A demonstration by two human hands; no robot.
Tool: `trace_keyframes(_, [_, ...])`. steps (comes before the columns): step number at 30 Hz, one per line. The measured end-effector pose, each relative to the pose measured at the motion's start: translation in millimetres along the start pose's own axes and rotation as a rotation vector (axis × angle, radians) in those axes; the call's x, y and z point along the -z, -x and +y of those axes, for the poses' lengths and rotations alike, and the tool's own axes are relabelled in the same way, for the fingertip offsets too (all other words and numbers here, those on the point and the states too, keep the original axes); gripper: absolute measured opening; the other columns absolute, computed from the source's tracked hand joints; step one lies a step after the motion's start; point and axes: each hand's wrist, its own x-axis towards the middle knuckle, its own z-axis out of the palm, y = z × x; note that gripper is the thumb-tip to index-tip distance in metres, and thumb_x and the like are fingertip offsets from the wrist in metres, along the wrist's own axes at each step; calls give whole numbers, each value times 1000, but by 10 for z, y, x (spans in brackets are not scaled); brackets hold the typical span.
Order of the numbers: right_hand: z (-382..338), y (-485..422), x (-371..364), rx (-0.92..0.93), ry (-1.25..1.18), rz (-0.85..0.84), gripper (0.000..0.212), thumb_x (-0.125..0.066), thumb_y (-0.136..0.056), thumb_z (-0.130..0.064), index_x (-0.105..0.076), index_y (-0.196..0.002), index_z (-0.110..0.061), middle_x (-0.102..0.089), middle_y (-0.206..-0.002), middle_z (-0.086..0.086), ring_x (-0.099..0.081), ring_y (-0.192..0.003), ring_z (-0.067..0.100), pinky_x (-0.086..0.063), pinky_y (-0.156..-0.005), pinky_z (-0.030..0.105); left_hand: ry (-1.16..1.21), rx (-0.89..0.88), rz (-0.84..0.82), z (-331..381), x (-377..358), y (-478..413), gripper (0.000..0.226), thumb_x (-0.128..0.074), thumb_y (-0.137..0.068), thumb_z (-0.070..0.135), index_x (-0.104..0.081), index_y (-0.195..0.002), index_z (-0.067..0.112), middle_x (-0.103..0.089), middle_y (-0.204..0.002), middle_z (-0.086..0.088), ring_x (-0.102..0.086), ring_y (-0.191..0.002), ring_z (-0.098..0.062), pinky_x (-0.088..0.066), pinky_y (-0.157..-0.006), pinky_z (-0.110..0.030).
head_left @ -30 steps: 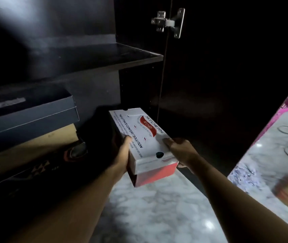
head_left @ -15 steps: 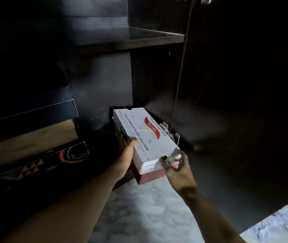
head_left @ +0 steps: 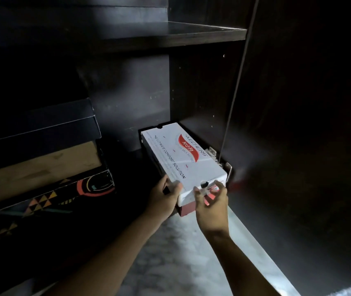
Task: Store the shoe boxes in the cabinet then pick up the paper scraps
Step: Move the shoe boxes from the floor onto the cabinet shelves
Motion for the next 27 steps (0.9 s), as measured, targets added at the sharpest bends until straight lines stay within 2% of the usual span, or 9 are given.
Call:
trace_keyframes(2, [-49, -84, -19, -14, 32, -58, 65, -68, -74, -57, -40, -130, -36, -58, -128, 0, -56, -121, 19, -49, -103, 45, -39, 16, 0, 37, 15, -138, 32, -61, -86, 33, -60, -118, 34, -65, -117, 9, -64, -109, -15, -53, -96, -45])
trace_keyframes(5, [-170, -175, -71, -29, 29, -181, 66, -71, -90, -26, -35, -145, -24, -54, -132, -2, -58, -117, 13, -47, -105, 30, -24, 98, -19, 145, 97, -282, 29, -53, -98, 23, -56, -127, 25, -64, -120, 0, -64, -102, -16, -57, -85, -37])
trace_keyframes(9, [-230, -269, -181, -68, 23, -279, 49, -67, -92, -6, -42, -123, -33, -64, -116, -1, -64, -95, 7, -50, -72, 6, 62, 162, -32, 270, 137, -393, 30, -47, -101, 16, -51, -130, 22, -60, -121, -1, -62, -94, -14, -52, -60, -23])
trace_keyframes(12, [-216, -311, -174, -67, 21, -275, 43, -66, -90, -1, -49, -120, -27, -70, -114, 4, -68, -92, 13, -53, -80, 19, 49, 178, -30, 269, 129, -398, 28, -46, -102, 17, -51, -128, 25, -59, -116, 1, -60, -83, -6, -48, -54, -18])
trace_keyframes(15, [-264, -262, -70, -57, 65, -339, 55, -65, -92, 0, -42, -132, -30, -63, -106, -20, -63, -90, 0, -49, -88, 22, 26, 163, -21, 276, 130, -364, 25, -47, -102, 18, -52, -126, 24, -60, -119, 1, -59, -82, -4, -51, -52, -19])
trace_keyframes(17, [-315, -182, 23, -20, 176, -341, 57, -65, -93, -8, -41, -139, -34, -57, -110, -23, -60, -104, 7, -47, -88, 16, -65, 110, 1, 285, 140, -324, 28, -49, -101, 19, -53, -129, 21, -60, -121, 1, -60, -87, -9, -53, -63, -26])
trace_keyframes(19, [-350, -103, 104, 33, 342, -289, 61, -64, -94, -22, -38, -149, -30, -53, -136, -6, -51, -129, 20, -43, -102, 26, -298, -28, 51, 265, 166, -281, 32, -51, -99, 19, -54, -131, 14, -62, -126, -5, -61, -105, -20, -50, -83, -31])
trace_keyframes(22, [-379, 61, 267, 100, 586, -232, 64, -58, -95, -39, -33, -153, -28, -44, -150, 1, -46, -135, 24, -41, -110, 40, -607, -160, 77, 234, 194, -125, 41, -54, -96, 25, -55, -134, 10, -61, -130, -12, -54, -124, -30, -41, -99, -30])
trace_keyframes(27, [-408, 450, 680, 163, 787, -153, 55, -51, -96, -44, -39, -148, -29, -45, -150, -2, -45, -136, 22, -42, -105, 37, -724, -289, 42, 264, 163, 209, 30, -60, -91, 29, -63, -112, 7, -68, -109, -14, -62, -104, -33, -48, -84, -32])
